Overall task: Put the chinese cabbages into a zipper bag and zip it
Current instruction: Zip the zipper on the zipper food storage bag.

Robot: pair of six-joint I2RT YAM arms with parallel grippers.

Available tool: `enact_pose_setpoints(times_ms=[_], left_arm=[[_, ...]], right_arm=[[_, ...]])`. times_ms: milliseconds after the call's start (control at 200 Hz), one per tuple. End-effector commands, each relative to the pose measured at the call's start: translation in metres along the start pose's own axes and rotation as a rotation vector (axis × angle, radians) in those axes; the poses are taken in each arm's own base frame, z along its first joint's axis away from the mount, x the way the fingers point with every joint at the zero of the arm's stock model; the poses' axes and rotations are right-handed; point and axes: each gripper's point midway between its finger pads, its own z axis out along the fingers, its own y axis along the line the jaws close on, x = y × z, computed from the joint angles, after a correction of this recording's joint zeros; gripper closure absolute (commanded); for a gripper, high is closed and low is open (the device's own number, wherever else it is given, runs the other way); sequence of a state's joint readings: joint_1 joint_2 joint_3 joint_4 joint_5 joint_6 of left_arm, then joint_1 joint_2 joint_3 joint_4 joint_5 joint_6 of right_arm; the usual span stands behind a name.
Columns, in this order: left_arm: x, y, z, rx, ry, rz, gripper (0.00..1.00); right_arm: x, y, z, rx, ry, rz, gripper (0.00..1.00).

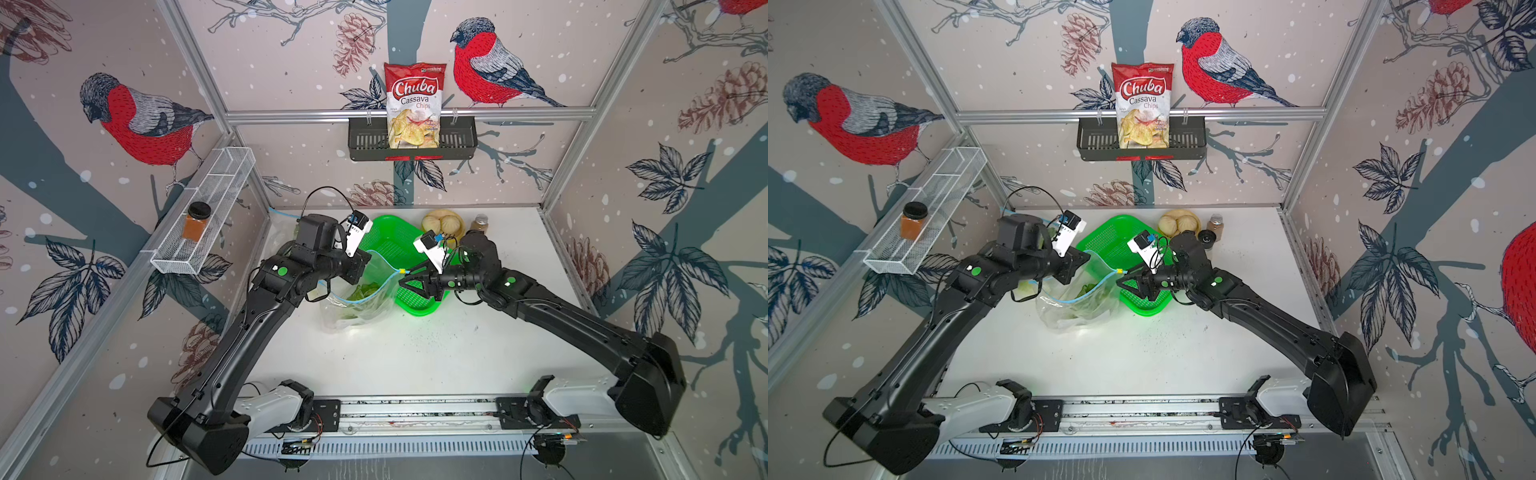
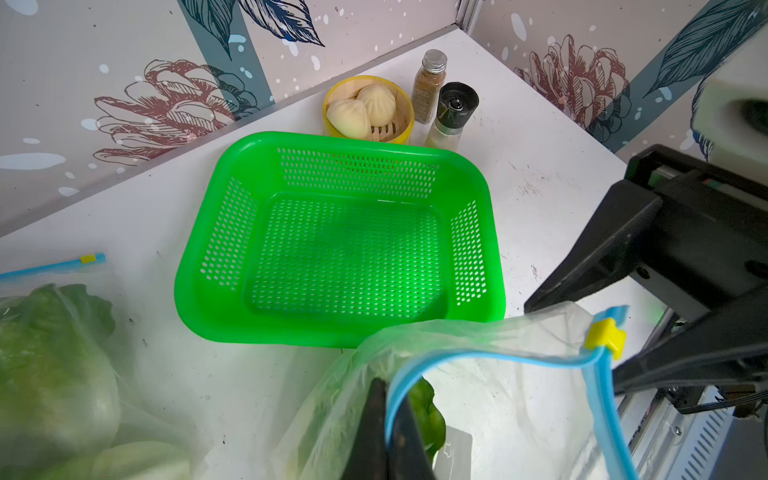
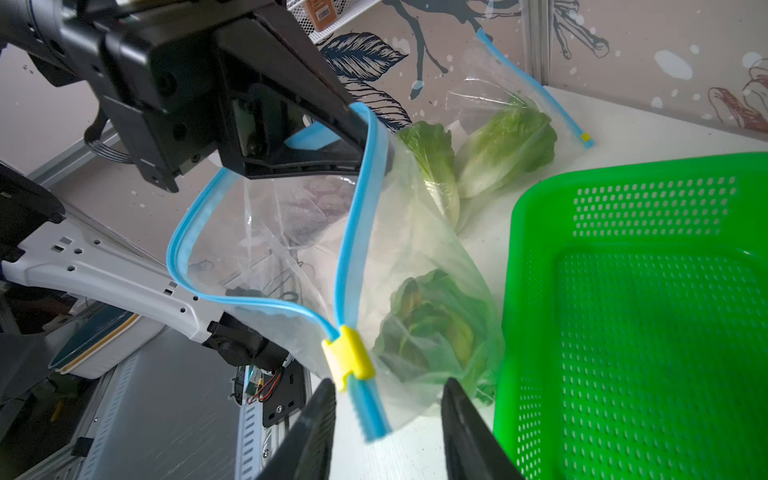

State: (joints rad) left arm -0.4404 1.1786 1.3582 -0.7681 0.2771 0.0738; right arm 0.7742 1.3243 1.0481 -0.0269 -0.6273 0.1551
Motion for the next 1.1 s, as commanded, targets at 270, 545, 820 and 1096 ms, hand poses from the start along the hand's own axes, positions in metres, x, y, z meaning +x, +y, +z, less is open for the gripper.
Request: enact_pose_setpoints(times_ms=[270,545,820,1096], left_arm=[[-0.018,0.006,0.004,-0.021,-0.044,0.001,1.0],[-0.017,0.008,0.007,-0.029,-0.028,-0.008,1.0],[-0.017,0.009,0.005,-0.041,-0.027,-0.008,1.0],[-0.015,0.005,0.0,-0.022,-0.033,-0.005,1.0]], right_arm=[[-0.01,0.007,0.004,-0.093,-0.047,-0.133,0.5],[-0.014,0.009,0.01,-0.121,-0.061,-0.122,0.63],[-0.012,0.009,0.007,-0.113,-0.053,-0.125,0.81],[-0.029,0.012,-0.001,-0.08,-0.076,-0.125,1.0]])
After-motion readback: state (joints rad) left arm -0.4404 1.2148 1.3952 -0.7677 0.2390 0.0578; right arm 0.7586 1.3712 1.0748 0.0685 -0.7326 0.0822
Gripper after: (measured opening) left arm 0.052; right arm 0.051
